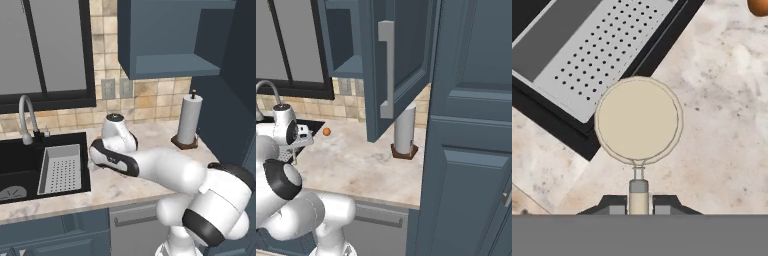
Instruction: Open the cabinet. Pick the dish brush and place it next to the sink. Then close the cabinet.
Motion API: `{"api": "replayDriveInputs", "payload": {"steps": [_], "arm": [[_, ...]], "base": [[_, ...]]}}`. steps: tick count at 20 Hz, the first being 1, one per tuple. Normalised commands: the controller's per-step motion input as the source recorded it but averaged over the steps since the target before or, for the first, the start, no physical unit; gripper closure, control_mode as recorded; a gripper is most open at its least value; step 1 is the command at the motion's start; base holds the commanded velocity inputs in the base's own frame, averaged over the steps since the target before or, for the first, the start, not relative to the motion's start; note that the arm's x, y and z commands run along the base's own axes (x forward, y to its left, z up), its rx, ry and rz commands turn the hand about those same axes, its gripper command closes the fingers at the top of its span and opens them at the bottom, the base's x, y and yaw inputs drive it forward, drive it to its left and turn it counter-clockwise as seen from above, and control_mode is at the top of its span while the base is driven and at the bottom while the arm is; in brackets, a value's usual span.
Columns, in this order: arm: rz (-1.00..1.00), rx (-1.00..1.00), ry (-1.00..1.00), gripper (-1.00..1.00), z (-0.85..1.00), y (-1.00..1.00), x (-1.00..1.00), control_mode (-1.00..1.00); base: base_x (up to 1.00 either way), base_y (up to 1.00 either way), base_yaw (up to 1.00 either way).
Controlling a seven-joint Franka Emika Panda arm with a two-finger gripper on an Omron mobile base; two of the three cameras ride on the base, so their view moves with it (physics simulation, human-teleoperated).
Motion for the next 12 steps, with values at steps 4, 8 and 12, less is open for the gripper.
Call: {"api": "replayDriveInputs", "payload": {"steps": [4, 8, 12], "arm": [[0.0, -0.02, 0.12, 1.0, -0.19, 0.0, 0.38, -1.0], [0.0, -0.03, 0.12, 1.0, -0.37, 0.0, 0.29, -1.0], [0.0, -0.03, 0.09, 1.0, -0.45, 0.0, 0.09, -1.0]], "base": [[0.0, 0.0, 0.0], [0.0, 0.0, 0.0], [0.0, 0.0, 0.0]]}}
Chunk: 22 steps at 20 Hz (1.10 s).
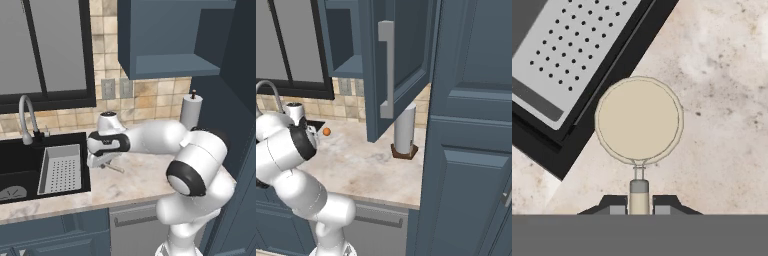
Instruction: Open the cabinet. Pick the dish brush and place it next to the sink. Then close the cabinet.
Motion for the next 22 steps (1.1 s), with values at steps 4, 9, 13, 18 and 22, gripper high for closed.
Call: {"api": "replayDriveInputs", "payload": {"steps": [4, 9, 13, 18, 22], "arm": [[0.0, -0.02, 0.02, 1.0, -0.36, 0.0, 0.0, -1.0], [0.0, 0.0, 0.0, 1.0, -0.23, 0.0, 0.0, -1.0], [0.0, 0.0, 0.0, 1.0, -0.12, 0.0, 0.0, -1.0], [0.0, 0.0, 0.0, 1.0, -0.16, 0.0, 0.0, -1.0], [0.0, 0.0, 0.0, 1.0, -0.19, 0.0, 0.0, -1.0]], "base": [[0.0, 0.0, 0.0], [0.0, 0.0, 0.0], [0.0, 0.0, 0.0], [0.0, 0.0, 0.0], [0.0, 0.0, 0.0]]}}
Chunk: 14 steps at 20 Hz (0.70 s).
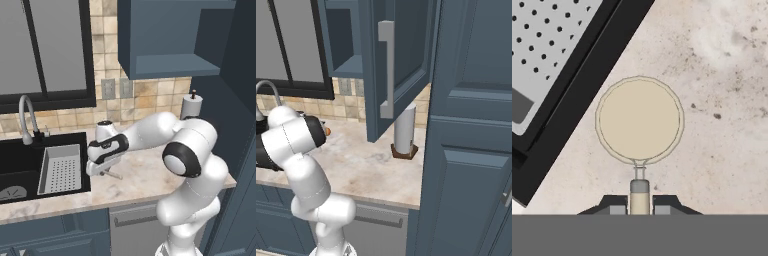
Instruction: Open the cabinet. Pick the dish brush and place it next to the sink. Then close the cabinet.
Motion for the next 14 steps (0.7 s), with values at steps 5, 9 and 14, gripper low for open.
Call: {"api": "replayDriveInputs", "payload": {"steps": [5, 9, 14], "arm": [[0.0, 0.0, 0.0, 1.0, -0.12, 0.0, 0.0, -1.0], [-0.01, 0.0, 0.0, -1.0, 0.0, 0.1, 0.0, -1.0], [0.0, 0.0, 0.0, -1.0, 0.0, 0.05, 0.0, -1.0]], "base": [[0.0, 0.0, 0.0], [0.0, 0.0, 0.0], [0.0, 0.0, 0.0]]}}
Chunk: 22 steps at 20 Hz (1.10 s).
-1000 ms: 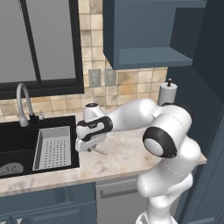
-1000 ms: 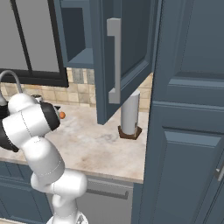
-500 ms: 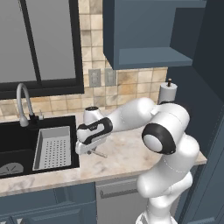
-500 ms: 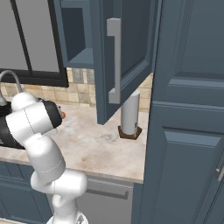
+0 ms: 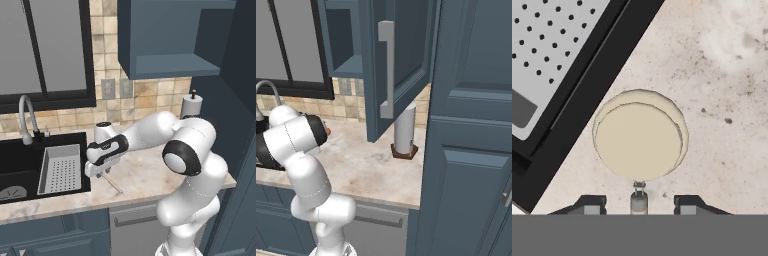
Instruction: Open the cabinet. Pick the dish brush and place it next to the sink. Then close the cabinet.
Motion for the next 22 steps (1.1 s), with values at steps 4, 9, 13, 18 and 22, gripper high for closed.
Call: {"api": "replayDriveInputs", "payload": {"steps": [4, 9, 13, 18, 22], "arm": [[0.0, 0.0, 0.0, -1.0, 0.0, 0.0, 0.0, -1.0], [0.0, 0.0, -0.05, -1.0, 0.08, 0.0, -0.11, -1.0], [0.0, 0.01, -0.17, -1.0, 0.58, -0.06, -0.8, -1.0], [0.0, 0.04, -0.22, -1.0, 0.87, -0.25, -1.0, -1.0], [0.0, 0.06, -0.22, -1.0, 0.94, -0.33, -1.0, -1.0]], "base": [[0.0, 0.0, 0.0], [0.0, 0.0, 0.0], [0.0, 0.0, 0.0], [0.0, 0.0, 0.0], [0.0, 0.0, 0.0]]}}
